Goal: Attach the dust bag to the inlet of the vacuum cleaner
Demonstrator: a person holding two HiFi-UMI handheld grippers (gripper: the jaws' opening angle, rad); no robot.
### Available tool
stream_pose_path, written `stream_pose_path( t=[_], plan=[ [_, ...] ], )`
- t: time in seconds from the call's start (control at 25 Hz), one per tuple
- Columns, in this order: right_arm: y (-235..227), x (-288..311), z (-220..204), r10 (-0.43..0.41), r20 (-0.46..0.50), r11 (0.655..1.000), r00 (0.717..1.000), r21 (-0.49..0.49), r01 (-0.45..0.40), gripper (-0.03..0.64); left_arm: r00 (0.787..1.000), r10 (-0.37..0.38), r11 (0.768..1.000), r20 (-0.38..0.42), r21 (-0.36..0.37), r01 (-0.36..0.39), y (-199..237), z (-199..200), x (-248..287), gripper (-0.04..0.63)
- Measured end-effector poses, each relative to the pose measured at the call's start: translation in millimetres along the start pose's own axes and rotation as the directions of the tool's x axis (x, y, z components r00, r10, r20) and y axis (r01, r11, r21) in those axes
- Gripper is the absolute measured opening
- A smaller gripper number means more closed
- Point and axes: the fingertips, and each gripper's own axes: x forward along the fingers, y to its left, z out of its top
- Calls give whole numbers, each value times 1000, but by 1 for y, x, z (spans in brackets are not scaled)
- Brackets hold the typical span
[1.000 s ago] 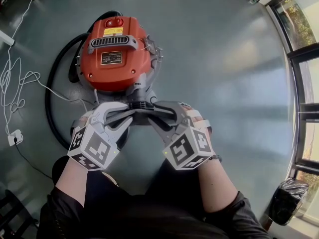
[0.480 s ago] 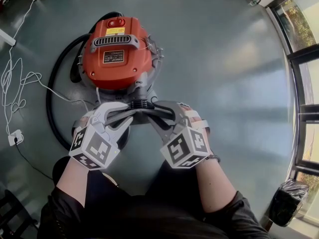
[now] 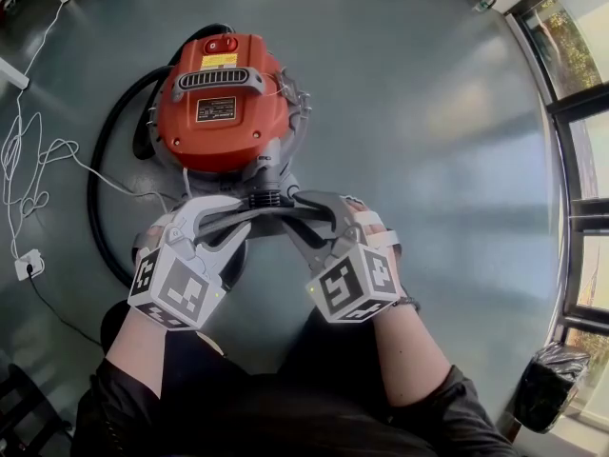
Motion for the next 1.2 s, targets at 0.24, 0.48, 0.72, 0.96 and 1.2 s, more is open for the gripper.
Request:
stream_pose_path(
  t=[0.24,0.48,0.72,0.96,1.2],
  plan=[
    [-8,-1,-1,-15,-4,1000,1000,14,15,177,999,33,999,-29,36,-32,4,1,7,114],
    [-13,7,-3,-43,-11,998,999,51,43,165,998,58,998,-26,-8,-59,8,-3,15,92],
    [-17,7,-3,-84,-8,996,996,40,84,161,997,69,998,-22,-2,-69,10,-2,15,95],
    [-15,4,-2,-62,18,996,998,60,60,184,1000,27,1000,-6,-13,-27,3,-1,14,191],
    [-9,3,-3,-42,18,998,999,57,41,208,1000,14,1000,8,-15,-14,0,2,12,215]
  ],
)
